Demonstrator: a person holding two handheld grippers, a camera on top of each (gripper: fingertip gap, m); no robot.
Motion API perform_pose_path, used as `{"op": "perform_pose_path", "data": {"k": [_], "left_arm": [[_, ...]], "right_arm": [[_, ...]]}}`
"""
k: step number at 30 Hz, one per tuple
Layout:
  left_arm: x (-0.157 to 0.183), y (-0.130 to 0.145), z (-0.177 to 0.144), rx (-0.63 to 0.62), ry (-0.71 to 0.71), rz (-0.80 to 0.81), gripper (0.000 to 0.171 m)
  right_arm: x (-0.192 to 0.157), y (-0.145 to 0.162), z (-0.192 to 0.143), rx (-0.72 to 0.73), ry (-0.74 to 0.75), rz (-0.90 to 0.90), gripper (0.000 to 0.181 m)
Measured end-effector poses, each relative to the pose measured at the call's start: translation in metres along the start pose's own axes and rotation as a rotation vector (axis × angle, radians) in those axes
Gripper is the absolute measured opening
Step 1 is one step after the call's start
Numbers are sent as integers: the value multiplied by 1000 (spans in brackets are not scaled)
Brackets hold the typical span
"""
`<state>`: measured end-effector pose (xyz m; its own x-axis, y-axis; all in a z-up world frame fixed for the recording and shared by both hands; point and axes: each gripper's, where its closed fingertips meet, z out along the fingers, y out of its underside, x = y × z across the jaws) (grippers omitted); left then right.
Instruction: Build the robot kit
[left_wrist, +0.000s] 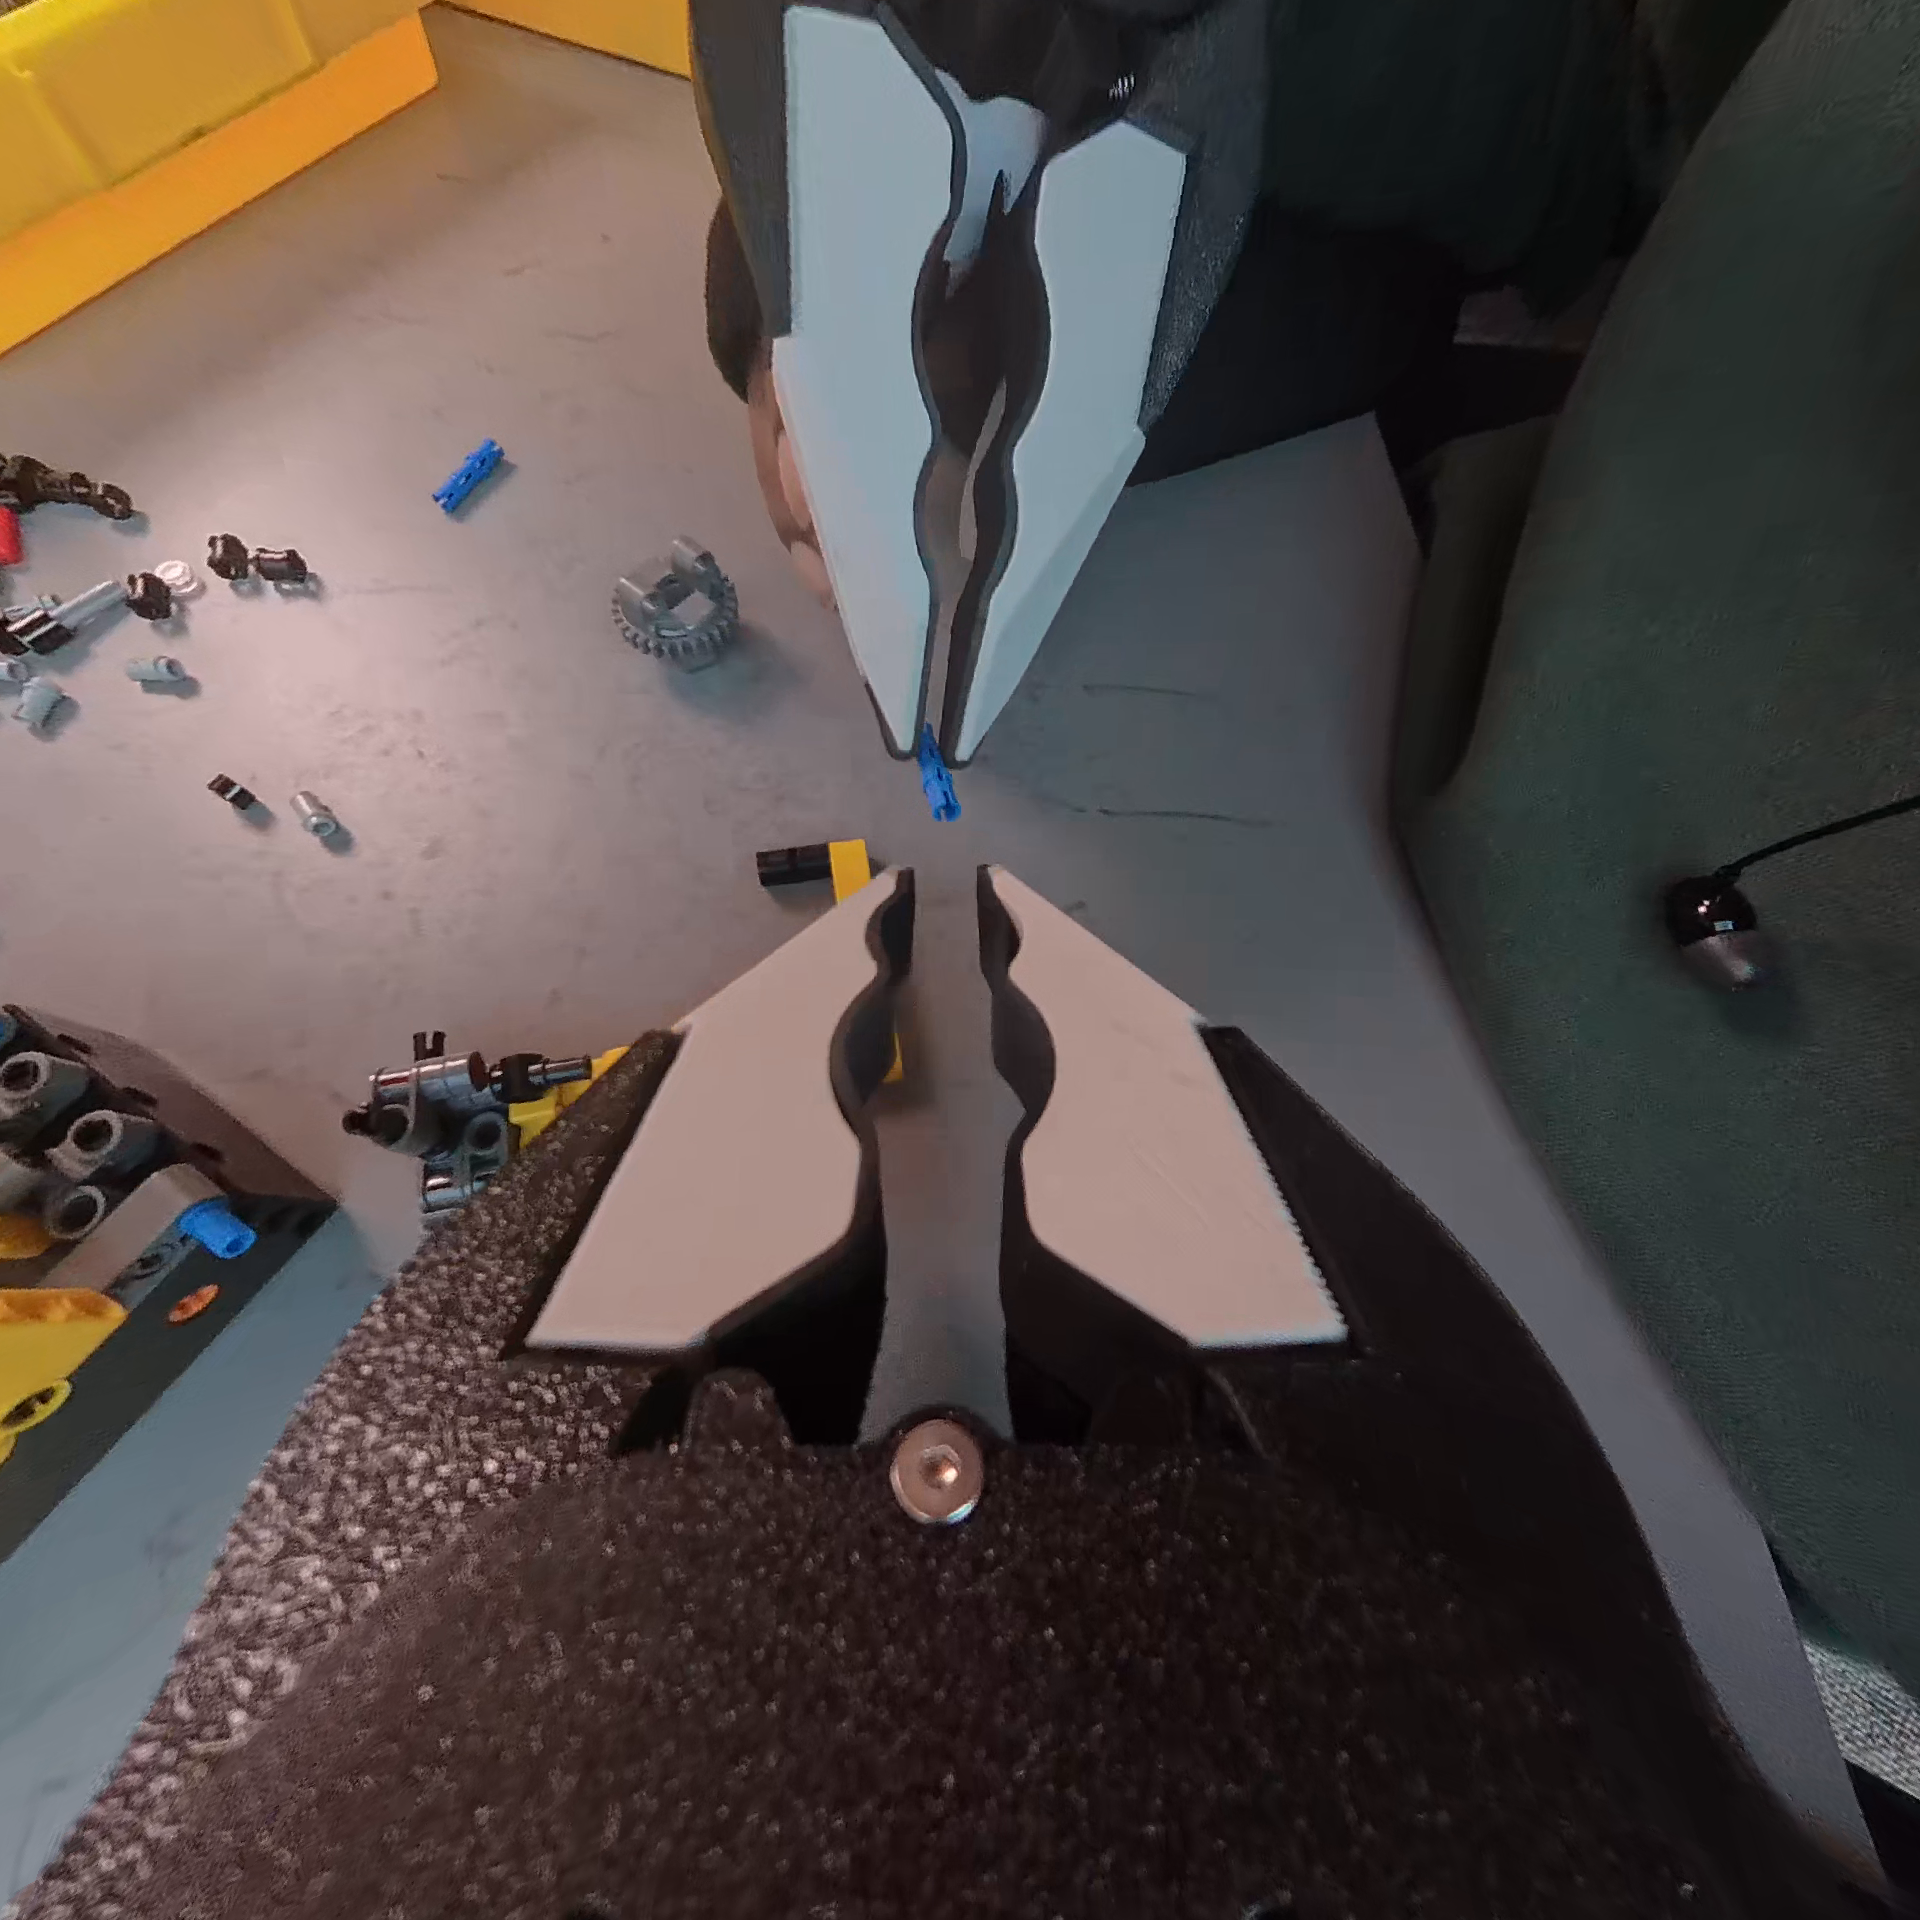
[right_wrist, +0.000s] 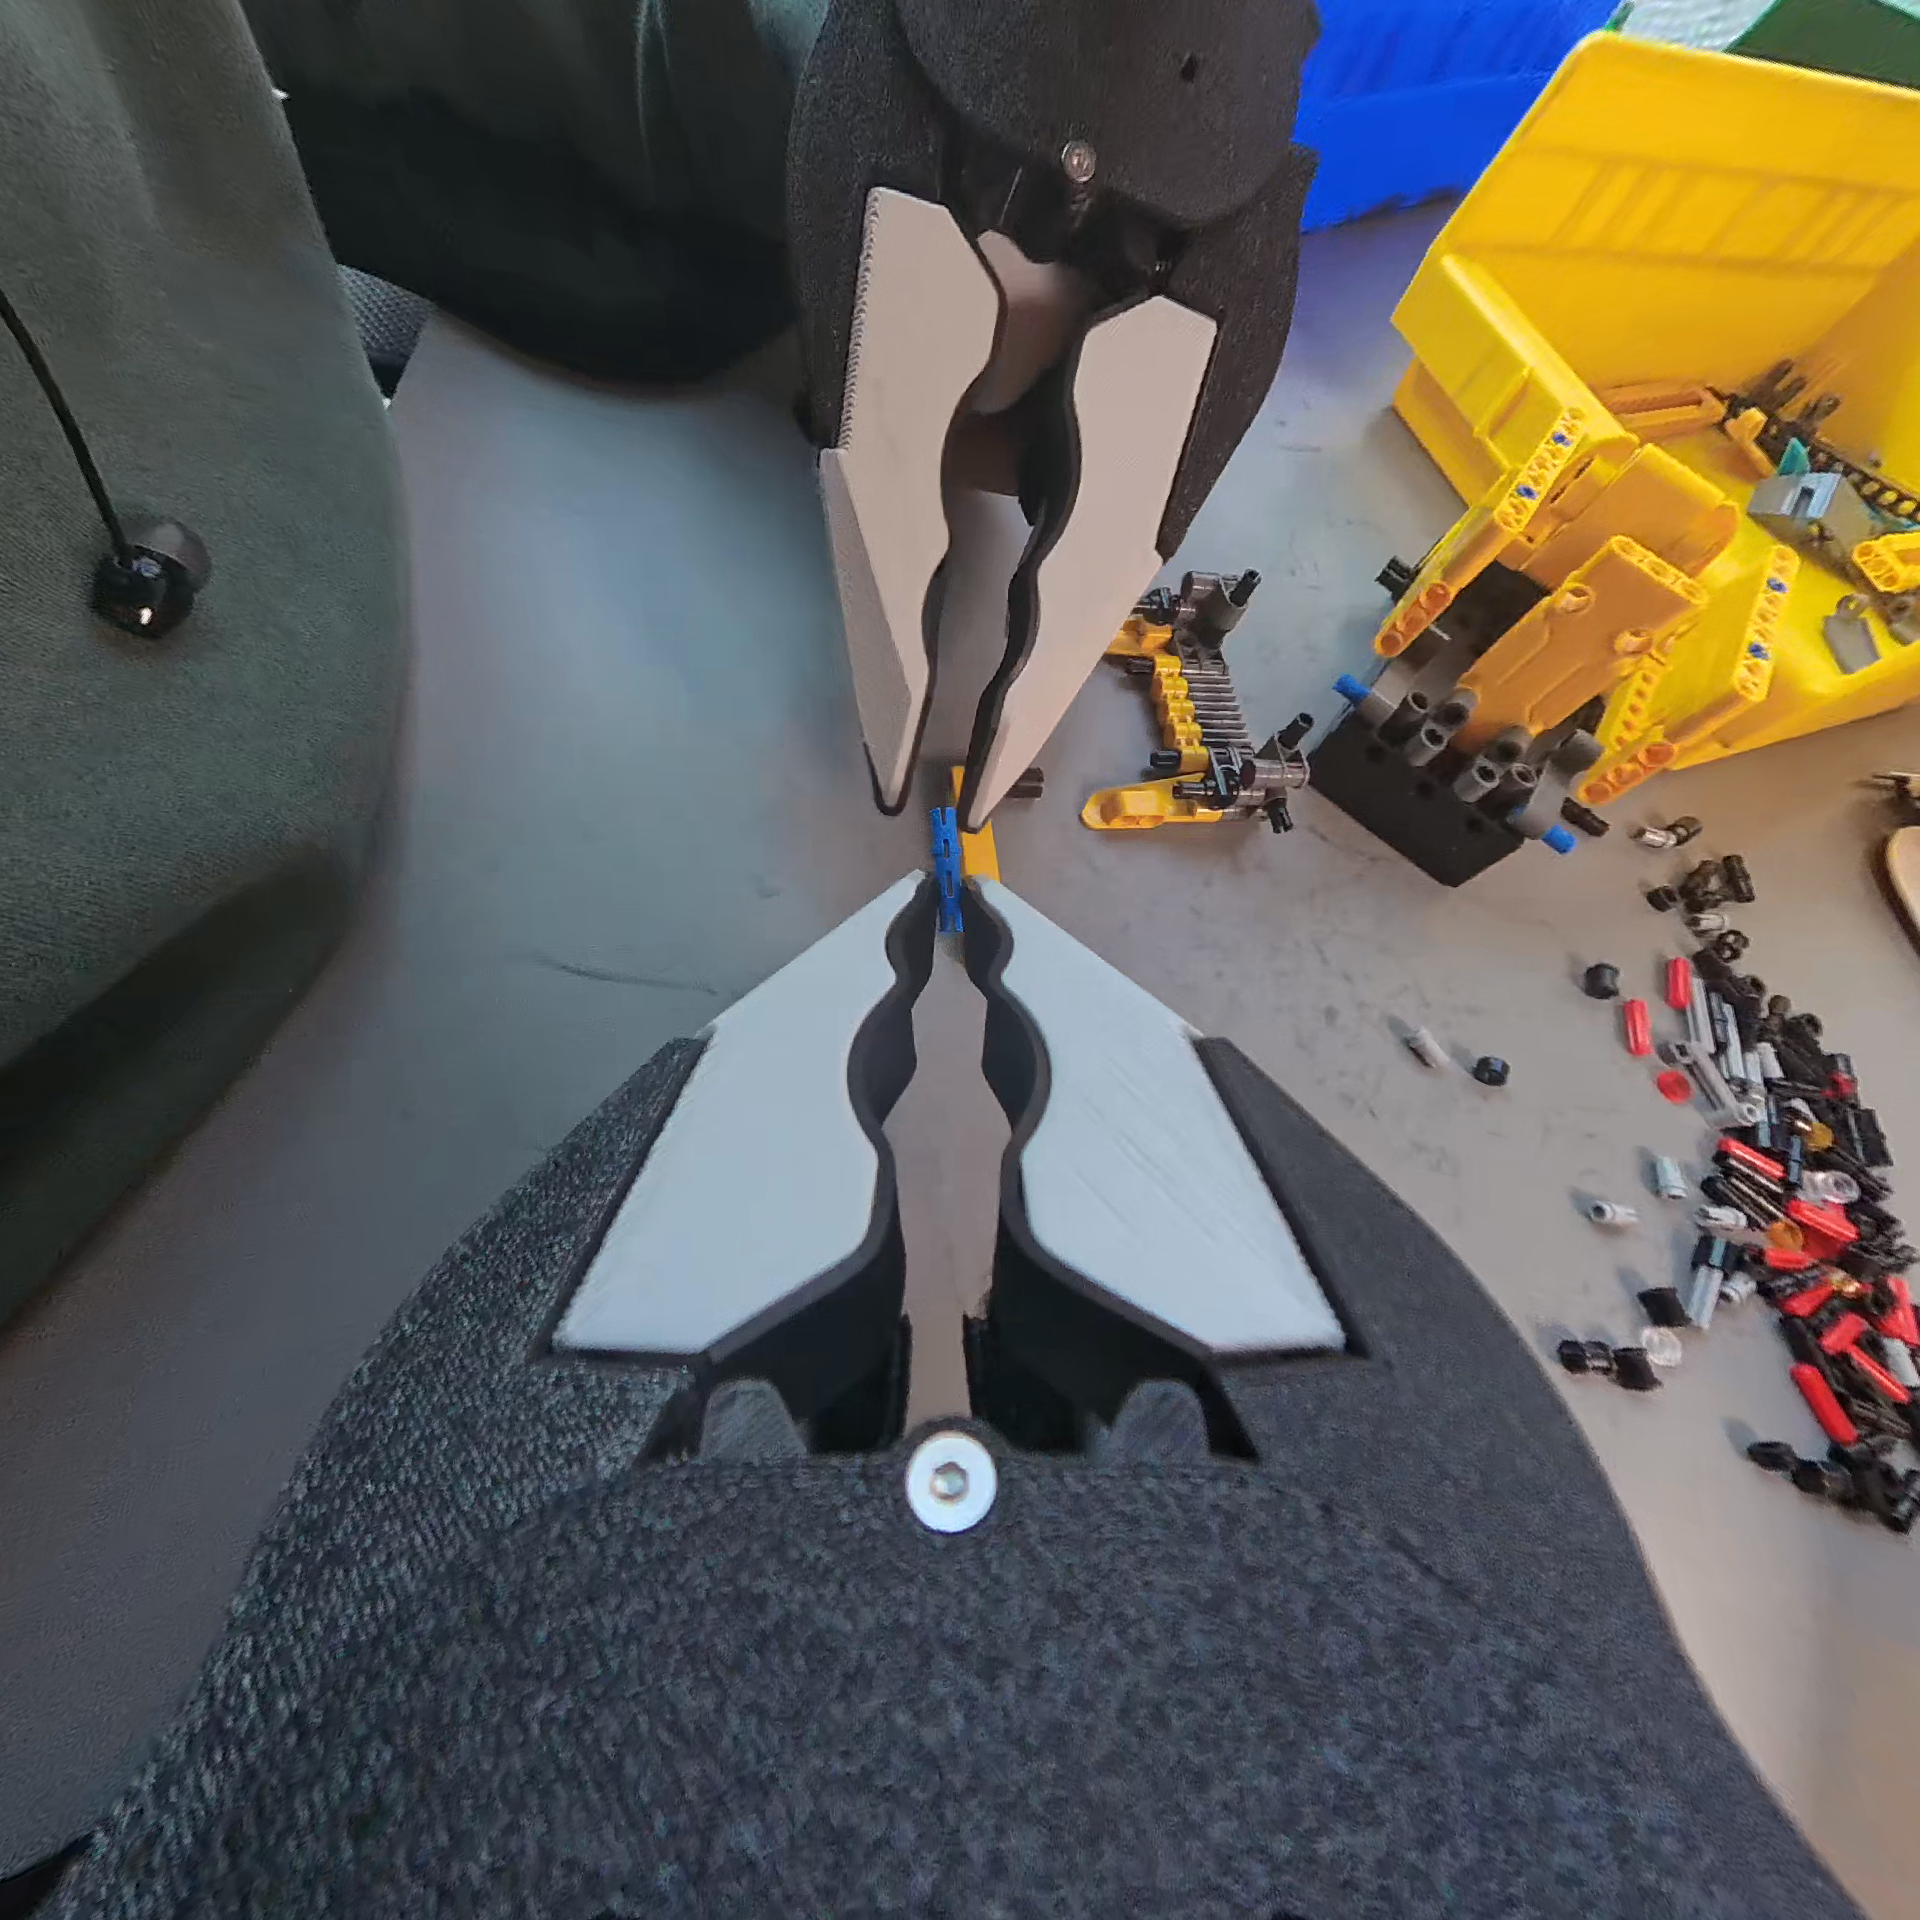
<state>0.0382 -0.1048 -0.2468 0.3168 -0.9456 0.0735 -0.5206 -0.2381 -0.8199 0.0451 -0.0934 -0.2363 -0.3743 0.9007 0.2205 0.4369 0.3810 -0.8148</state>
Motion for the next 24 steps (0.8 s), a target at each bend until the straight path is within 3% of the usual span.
{"op": "perform_pose_path", "data": {"k": [3, 7, 11, 14, 16, 24], "left_arm": [[-1, -3, -3, 11, -11, 3, 0], [-4, -4, -4, 21, -30, 6, 0], [-5, -8, -5, 42, -34, 4, 15], [-2, -11, -5, 59, -21, 1, 11], [-3, -12, -4, 67, -27, 2, 0], [-12, -12, -7, 81, -42, -48, 0]], "right_arm": [[0, 2, 2, -9, 6, -4, 4], [7, -4, -1, 35, 37, 24, 4], [11, -7, -3, 60, 49, 46, 4], [9, -5, -2, 51, 42, 41, 4], [8, -4, -1, 44, 40, 37, 4], [17, -11, -8, 108, 70, 65, 3]]}}
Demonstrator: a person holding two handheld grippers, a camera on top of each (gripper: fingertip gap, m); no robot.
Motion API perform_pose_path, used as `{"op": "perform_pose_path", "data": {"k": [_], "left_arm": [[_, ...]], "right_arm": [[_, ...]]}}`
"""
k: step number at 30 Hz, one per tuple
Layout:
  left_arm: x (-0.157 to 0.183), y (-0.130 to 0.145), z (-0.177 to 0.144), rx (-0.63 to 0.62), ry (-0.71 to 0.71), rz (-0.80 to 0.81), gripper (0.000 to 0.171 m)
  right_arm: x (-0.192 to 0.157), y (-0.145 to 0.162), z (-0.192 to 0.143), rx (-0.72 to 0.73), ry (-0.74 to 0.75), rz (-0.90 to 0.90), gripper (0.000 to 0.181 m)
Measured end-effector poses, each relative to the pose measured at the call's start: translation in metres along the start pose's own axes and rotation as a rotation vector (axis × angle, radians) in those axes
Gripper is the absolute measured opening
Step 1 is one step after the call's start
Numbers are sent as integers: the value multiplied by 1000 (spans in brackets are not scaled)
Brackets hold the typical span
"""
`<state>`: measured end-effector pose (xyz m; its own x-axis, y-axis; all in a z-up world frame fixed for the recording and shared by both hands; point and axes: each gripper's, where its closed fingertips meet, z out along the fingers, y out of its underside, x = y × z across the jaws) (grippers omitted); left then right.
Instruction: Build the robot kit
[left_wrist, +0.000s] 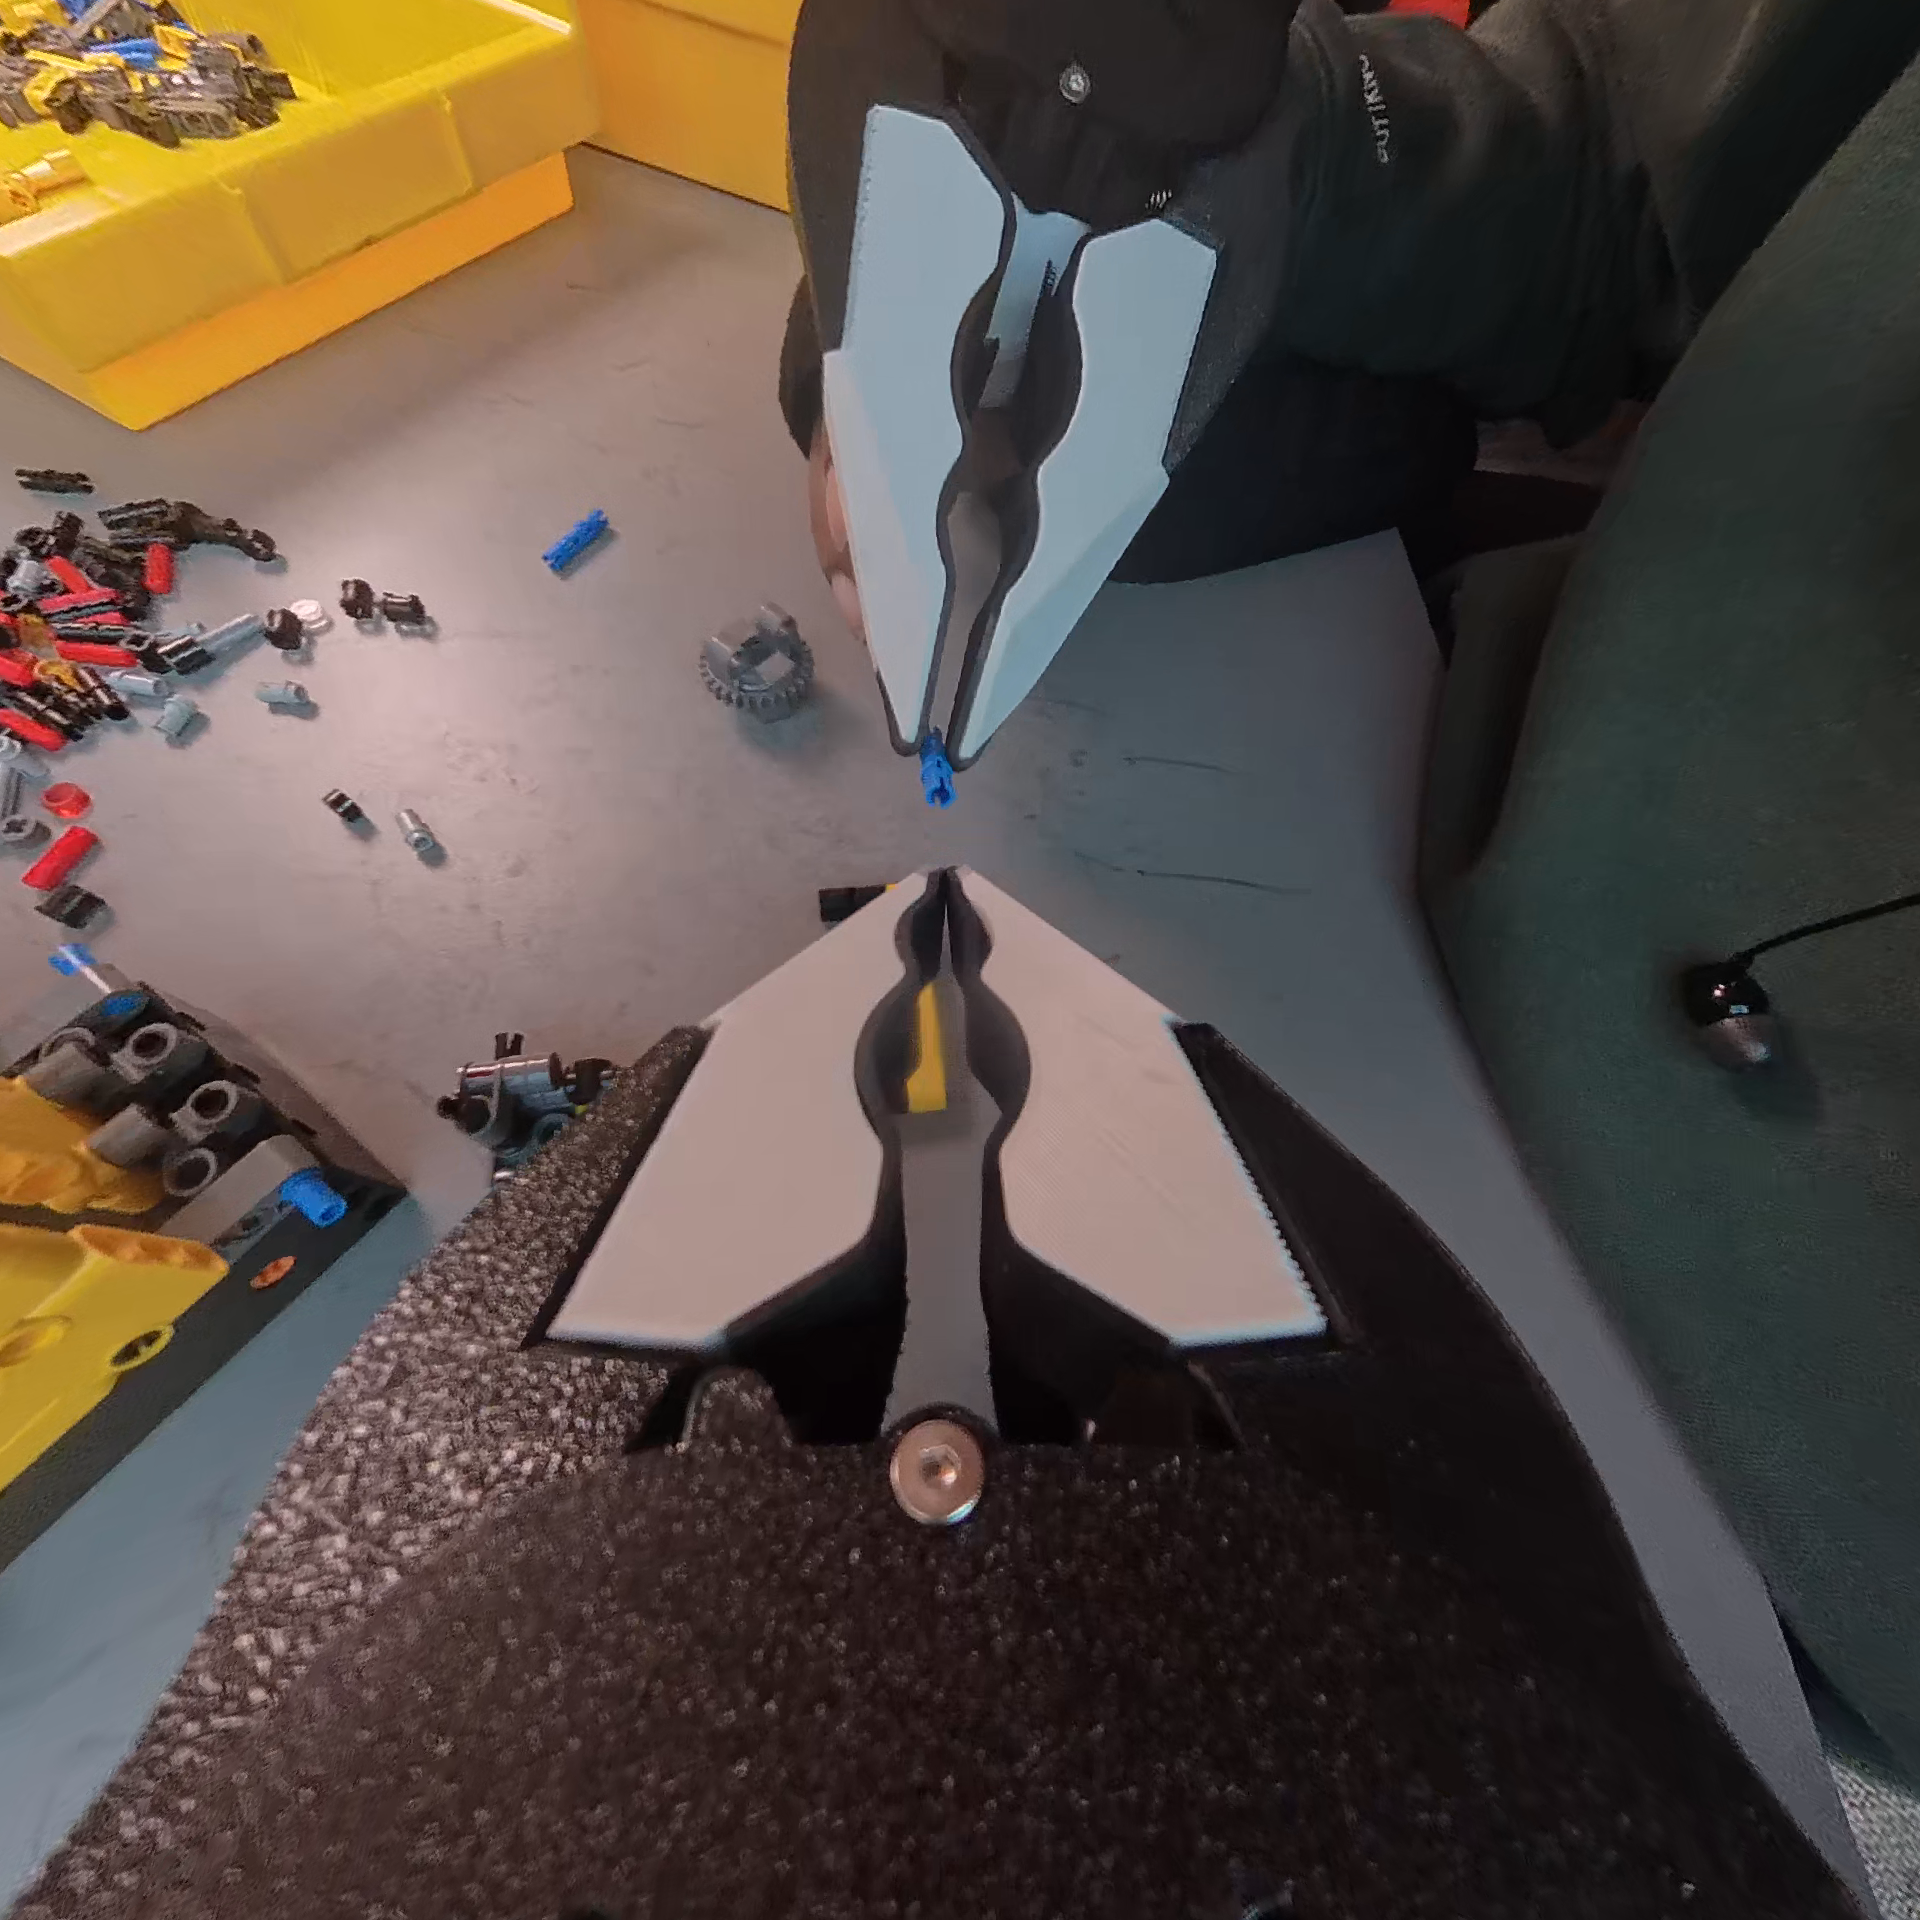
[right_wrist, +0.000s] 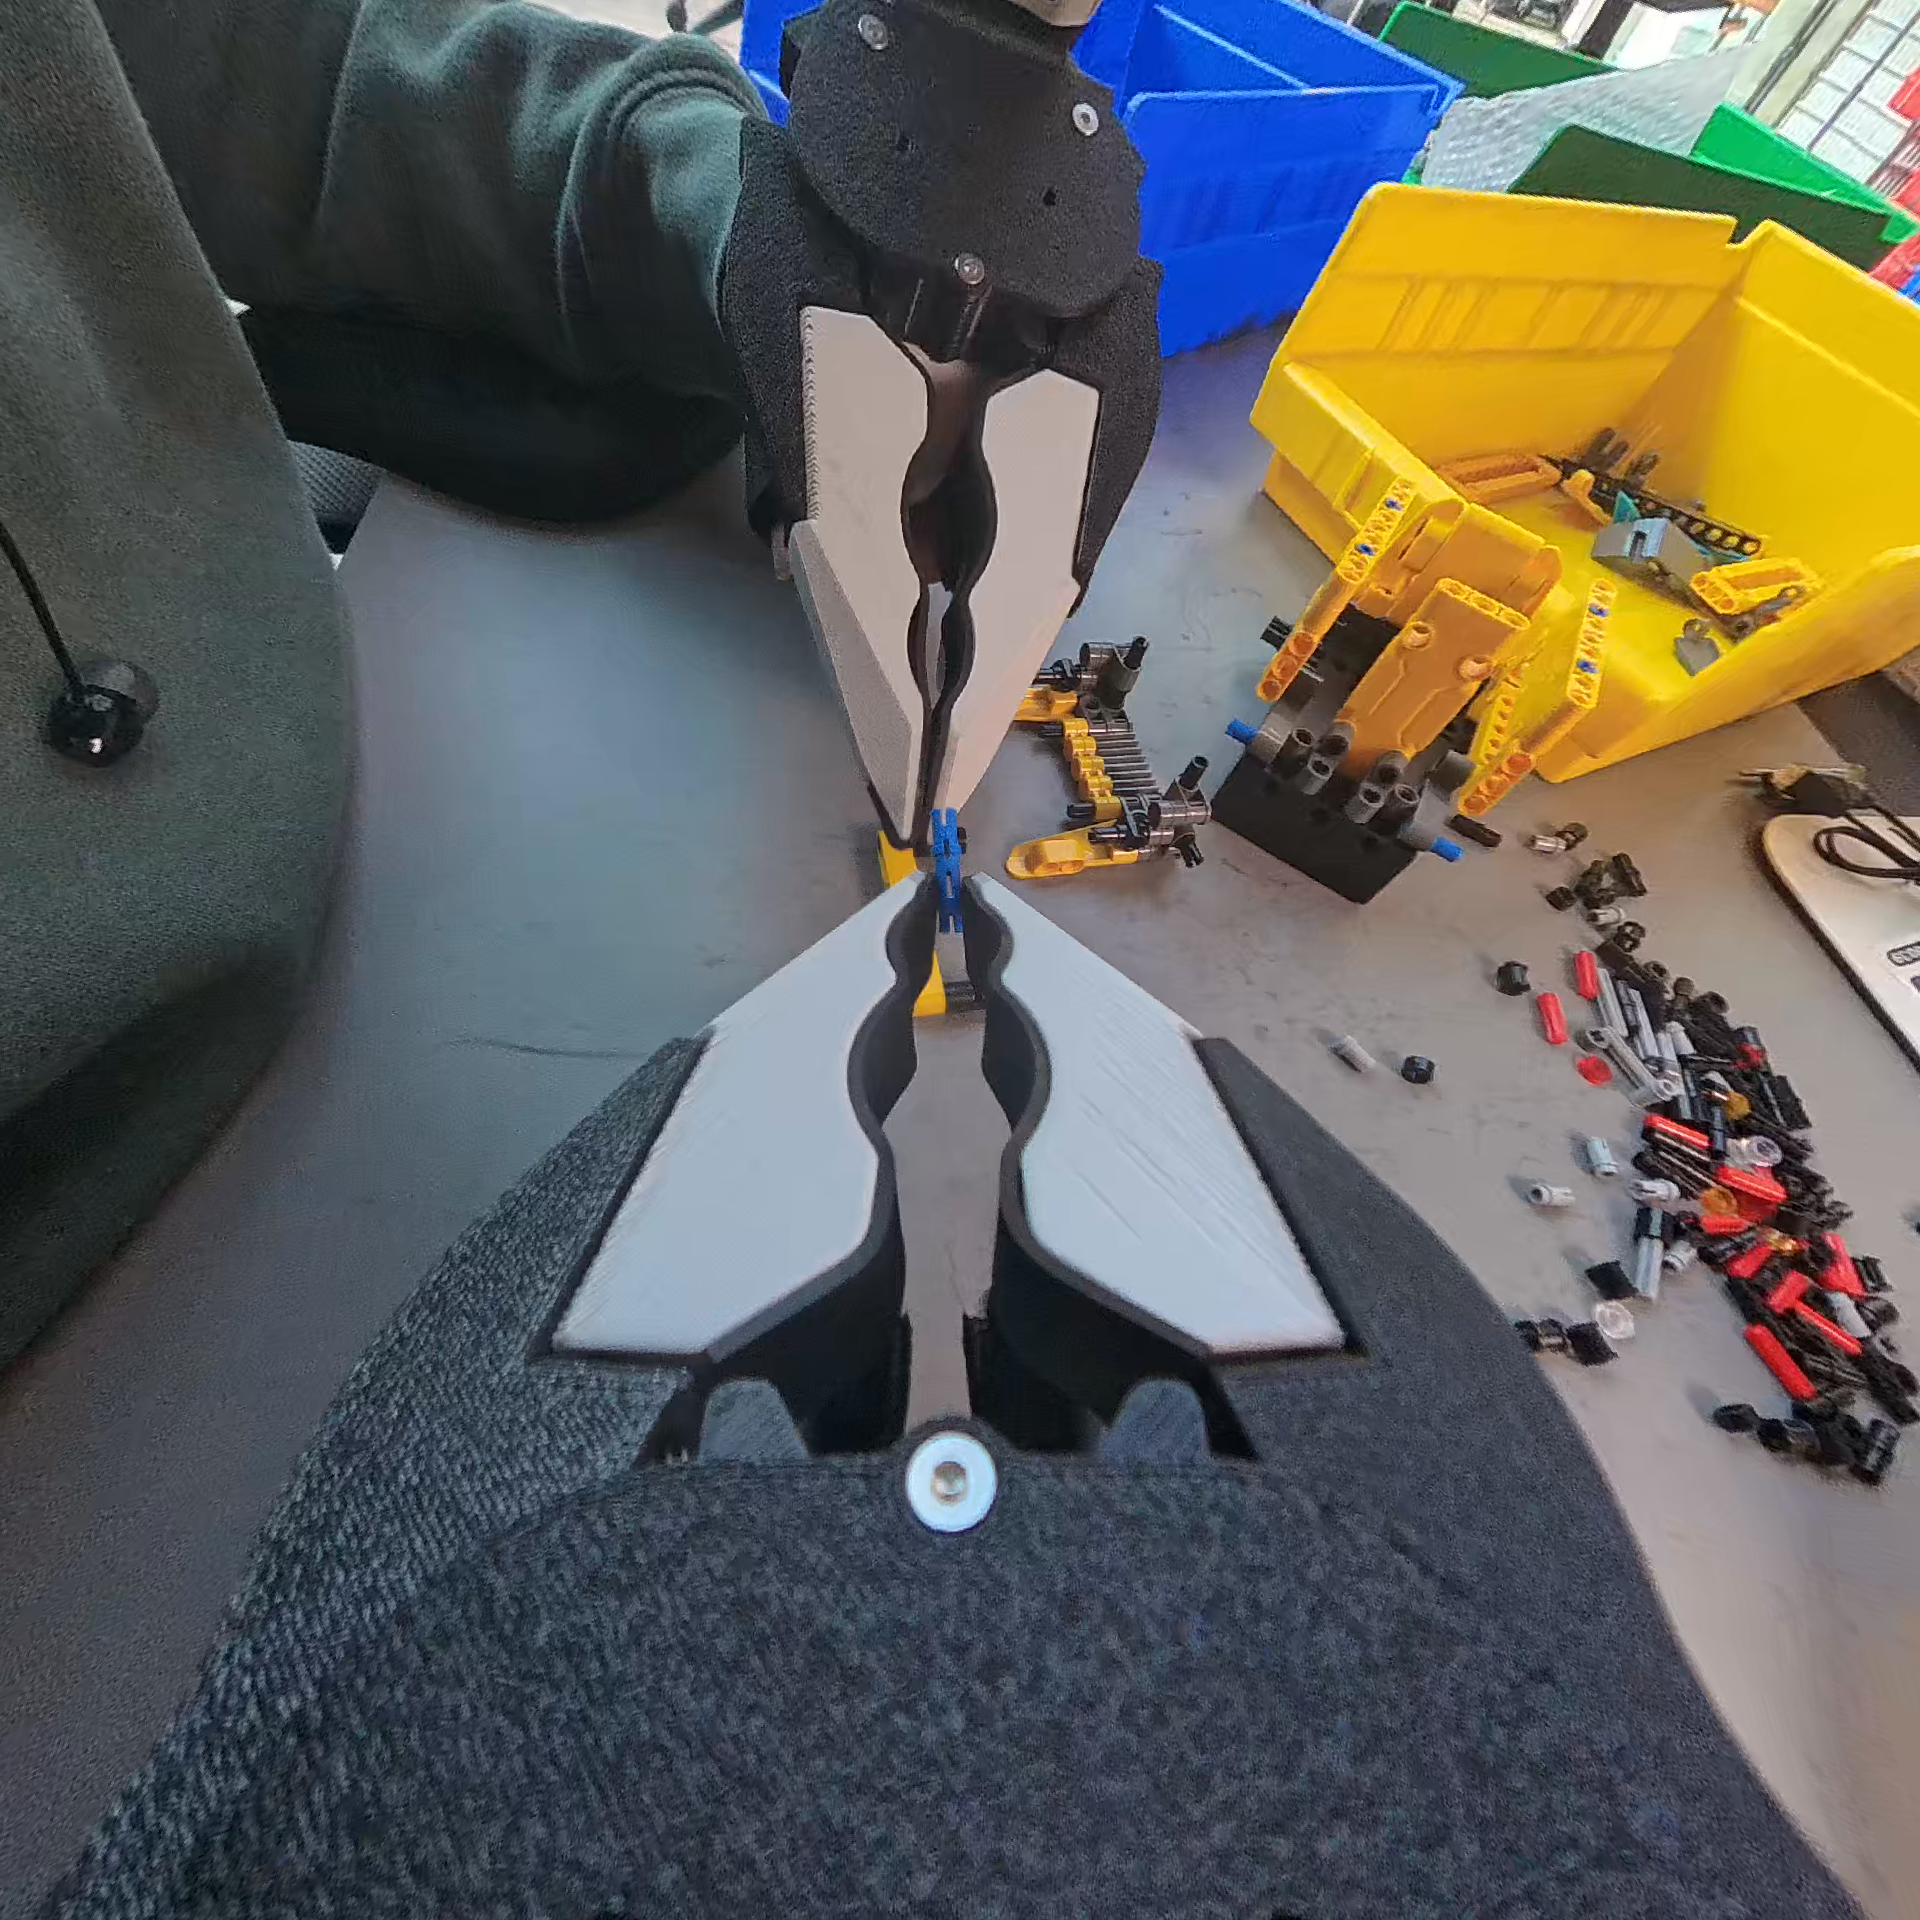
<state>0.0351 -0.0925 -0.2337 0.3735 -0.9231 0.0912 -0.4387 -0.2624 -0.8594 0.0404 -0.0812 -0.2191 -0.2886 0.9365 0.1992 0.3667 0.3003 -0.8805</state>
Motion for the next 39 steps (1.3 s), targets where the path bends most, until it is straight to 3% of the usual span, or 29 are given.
{"op": "perform_pose_path", "data": {"k": [5, 10, 21, 35, 39], "left_arm": [[-16, 8, -6, -26, -57, -27, 13], [-8, 9, -1, -40, -25, -20, 16], [7, 2, 15, -34, 22, -48, 5], [-7, -1, 16, -9, -20, -176, 5], [-14, 2, 16, -15, -52, -216, 5]], "right_arm": [[4, 20, -1, -97, 9, -25, 4], [4, 22, -2, -110, 8, -43, 4], [-14, 9, 8, -68, -3, -204, 3], [3, 28, 8, -187, 110, -324, 0], [25, 37, -10, -237, 180, -264, 14]]}}
